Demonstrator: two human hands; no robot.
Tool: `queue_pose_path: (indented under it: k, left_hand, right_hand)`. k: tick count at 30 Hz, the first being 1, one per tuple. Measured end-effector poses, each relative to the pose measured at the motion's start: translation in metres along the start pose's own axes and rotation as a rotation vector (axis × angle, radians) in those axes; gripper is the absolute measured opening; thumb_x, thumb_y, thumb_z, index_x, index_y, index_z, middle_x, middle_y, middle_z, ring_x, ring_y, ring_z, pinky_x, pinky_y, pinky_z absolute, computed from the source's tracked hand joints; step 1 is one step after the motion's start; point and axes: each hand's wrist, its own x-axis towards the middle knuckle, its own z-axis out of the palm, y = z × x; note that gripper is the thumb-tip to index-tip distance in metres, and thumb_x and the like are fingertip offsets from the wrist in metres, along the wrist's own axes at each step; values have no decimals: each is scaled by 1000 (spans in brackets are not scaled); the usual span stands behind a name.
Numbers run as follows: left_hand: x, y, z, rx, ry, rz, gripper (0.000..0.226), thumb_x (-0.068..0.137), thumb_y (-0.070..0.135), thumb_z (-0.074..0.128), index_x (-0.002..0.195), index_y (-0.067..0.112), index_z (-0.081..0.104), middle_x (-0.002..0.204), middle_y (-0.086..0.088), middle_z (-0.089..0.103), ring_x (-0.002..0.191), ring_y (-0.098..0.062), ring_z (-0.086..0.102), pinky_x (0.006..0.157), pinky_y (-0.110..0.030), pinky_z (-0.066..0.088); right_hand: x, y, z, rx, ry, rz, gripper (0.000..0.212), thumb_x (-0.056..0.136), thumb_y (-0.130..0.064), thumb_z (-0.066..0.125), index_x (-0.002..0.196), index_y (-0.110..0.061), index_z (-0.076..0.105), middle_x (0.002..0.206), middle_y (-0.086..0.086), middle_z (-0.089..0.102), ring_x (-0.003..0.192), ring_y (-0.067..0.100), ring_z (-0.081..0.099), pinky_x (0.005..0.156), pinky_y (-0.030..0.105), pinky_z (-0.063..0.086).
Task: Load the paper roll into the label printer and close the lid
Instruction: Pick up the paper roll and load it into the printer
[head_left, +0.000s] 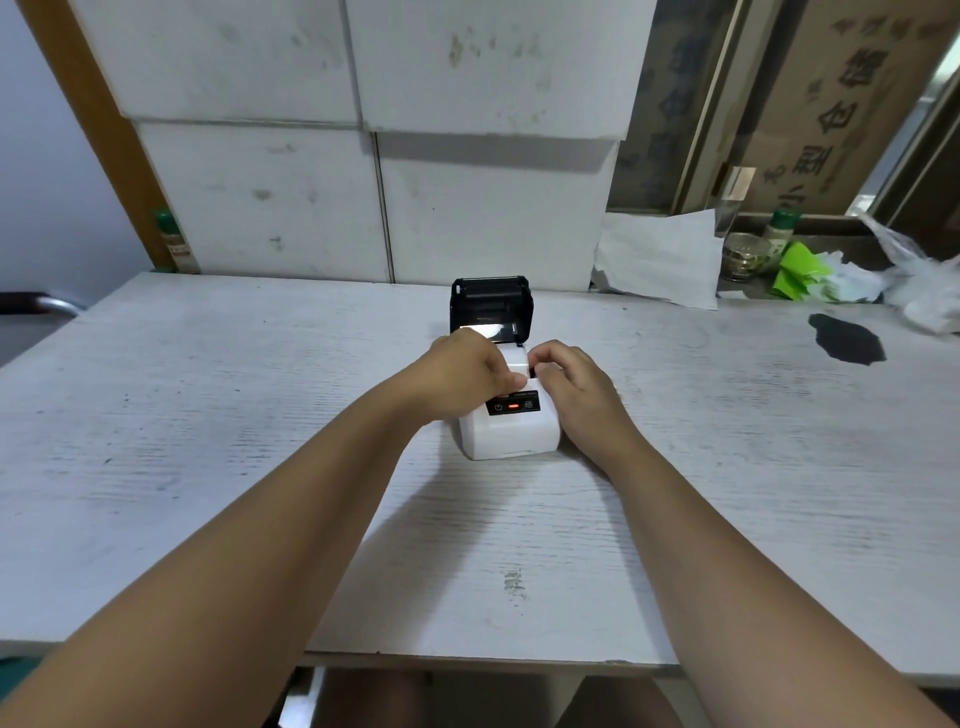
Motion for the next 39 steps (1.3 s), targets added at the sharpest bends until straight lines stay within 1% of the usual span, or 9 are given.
queue_pose_path:
  k: [4,6,8,13,19,23,30,34,39]
  left_hand:
    - [-5,3,6,-121,85,-16,21,86,33,63,67,26,59,86,1,57,61,-9,48,56,-26,38]
    - [-7,4,13,-41,162,11,17,89,32,58,73,27,57,105,1,60,80,-17,58,75,-34,47]
    - [-8,3,22,82,276,50,12,93,29,50,84,26,57,120,4,57,103,-21,55,95,-38,38]
    - [-15,-5,41,42,521,107,17,96,22,44,98,17,60,100,1,64,100,-22,52,88,-33,33]
    - [-15,-7,41,163,551,220,18,96,20,41,95,12,58,105,-2,63,94,-26,57,85,-35,34]
    - [-16,-7,41,219,552,249,18,96,20,42,94,12,57,90,0,59,82,-27,56,80,-37,38]
    - [-17,-10,41,61,518,269,17,95,19,44,95,12,59,89,2,58,85,-22,54,73,-31,40]
    - [-17,-12,41,14,514,277,17,94,20,47,93,12,62,98,-2,67,92,-22,56,77,-29,41]
    - [-18,-11,38,24,514,357,23,82,34,63,97,17,67,121,11,55,113,-6,42,95,-21,26]
  right_hand:
    - [0,2,1,16,5,12,18,93,-22,43,93,-25,61,106,-9,57,95,10,54,84,33,44]
    - [0,2,1,19,9,13,19,92,-22,43,94,-25,61,105,-10,57,96,12,55,85,34,44]
    - [1,2,1,31,10,10,19,93,-21,43,94,-24,62,105,-9,57,95,12,56,84,34,44]
    - [0,2,0,81,12,26,17,91,-22,45,97,-30,59,106,-6,61,92,12,58,81,35,47]
    - [-3,-3,0,94,45,12,23,89,-18,46,104,-29,59,112,-7,64,101,12,61,88,36,50]
    - [-3,0,0,73,65,10,22,89,-19,48,104,-28,61,110,-4,65,99,13,62,87,37,52]
    - [-1,2,0,74,159,-1,18,90,-16,49,92,-20,67,100,0,68,87,12,61,75,25,45]
    - [-1,0,-1,117,229,8,12,92,-18,51,89,-21,63,93,-7,66,74,-3,56,69,15,43]
    - [-5,-3,0,102,194,-50,15,91,-16,52,91,-23,64,101,-4,66,89,12,62,77,24,49]
